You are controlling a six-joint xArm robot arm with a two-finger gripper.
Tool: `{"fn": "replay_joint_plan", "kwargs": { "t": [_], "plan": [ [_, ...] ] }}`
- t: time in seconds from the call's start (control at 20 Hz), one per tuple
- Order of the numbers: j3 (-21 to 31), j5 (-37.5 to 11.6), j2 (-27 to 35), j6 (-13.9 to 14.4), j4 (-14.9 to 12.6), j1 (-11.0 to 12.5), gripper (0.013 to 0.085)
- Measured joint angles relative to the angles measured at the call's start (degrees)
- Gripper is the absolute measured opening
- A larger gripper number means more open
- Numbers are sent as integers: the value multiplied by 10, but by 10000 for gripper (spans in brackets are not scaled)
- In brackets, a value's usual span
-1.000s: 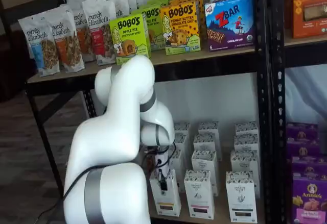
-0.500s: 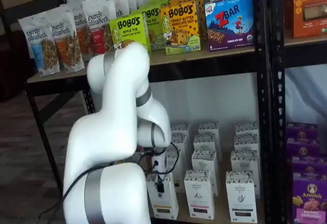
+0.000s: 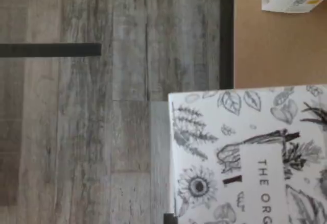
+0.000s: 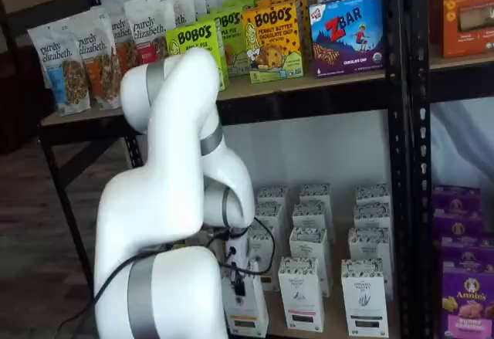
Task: Pick up the white box with a yellow strip in the middle, on the bottom shelf, the fourth box from the left
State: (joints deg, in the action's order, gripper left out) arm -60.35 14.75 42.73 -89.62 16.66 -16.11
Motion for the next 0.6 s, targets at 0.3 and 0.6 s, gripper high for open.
{"fn": "replay_joint_plan", "kwargs": {
  "t": [0.3, 0.6],
  "plan": [
    [69, -24, -47, -19, 28, -10, 530],
    [155, -55, -111, -57, 76, -22, 530]
  ]
}}
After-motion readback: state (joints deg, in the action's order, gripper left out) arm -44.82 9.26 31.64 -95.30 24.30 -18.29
